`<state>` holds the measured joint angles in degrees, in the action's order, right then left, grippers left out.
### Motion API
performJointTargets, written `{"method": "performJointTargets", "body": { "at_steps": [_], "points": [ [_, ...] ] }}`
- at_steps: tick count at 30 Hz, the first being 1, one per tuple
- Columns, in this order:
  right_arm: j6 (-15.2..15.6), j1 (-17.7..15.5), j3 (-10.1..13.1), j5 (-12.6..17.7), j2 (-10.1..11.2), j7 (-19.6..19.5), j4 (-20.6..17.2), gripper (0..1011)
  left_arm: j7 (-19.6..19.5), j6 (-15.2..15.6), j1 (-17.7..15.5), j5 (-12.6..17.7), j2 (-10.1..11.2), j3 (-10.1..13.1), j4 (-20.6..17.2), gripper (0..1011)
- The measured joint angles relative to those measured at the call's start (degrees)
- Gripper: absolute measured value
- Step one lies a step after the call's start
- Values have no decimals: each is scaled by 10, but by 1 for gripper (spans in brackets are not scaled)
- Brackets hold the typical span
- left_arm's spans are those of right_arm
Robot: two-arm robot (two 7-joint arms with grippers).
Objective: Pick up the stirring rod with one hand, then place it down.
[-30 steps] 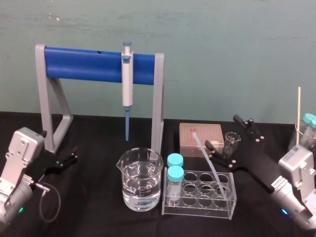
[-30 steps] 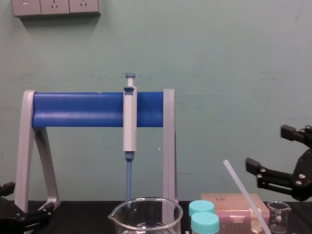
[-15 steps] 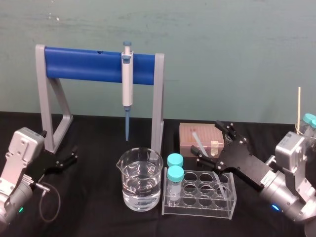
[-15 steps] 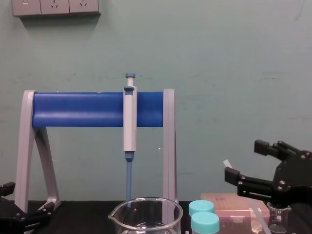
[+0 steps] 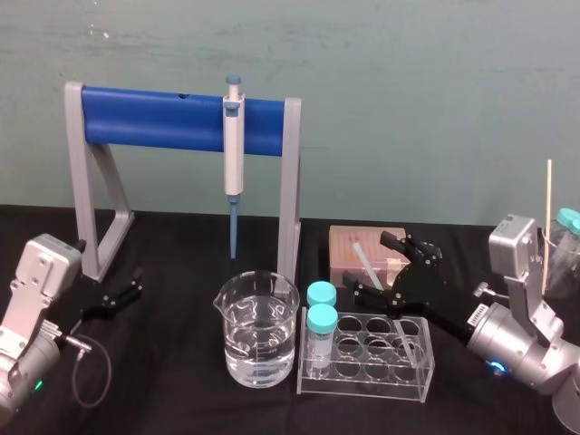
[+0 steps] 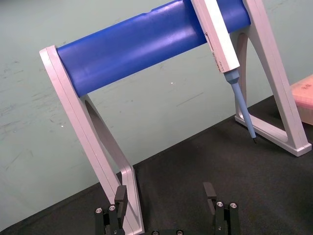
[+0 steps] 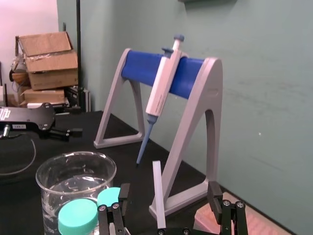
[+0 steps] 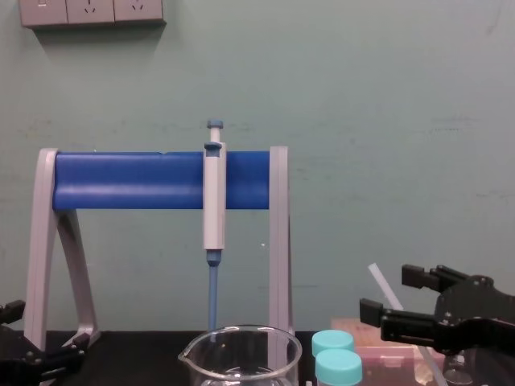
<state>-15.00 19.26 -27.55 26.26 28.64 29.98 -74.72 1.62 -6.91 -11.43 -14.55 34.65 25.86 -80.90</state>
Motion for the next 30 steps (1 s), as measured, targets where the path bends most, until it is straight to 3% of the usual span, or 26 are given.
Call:
{"method": "performJointTargets", "body": {
  "at_steps": [12, 30],
  "points": [
    [29, 21, 8, 4, -16, 33, 41, 1003, 0, 0, 0, 0, 0, 0, 0, 1000],
    [30, 21, 9, 2, -17, 35, 42, 980, 0, 0, 0, 0, 0, 0, 0, 1000]
  ]
}}
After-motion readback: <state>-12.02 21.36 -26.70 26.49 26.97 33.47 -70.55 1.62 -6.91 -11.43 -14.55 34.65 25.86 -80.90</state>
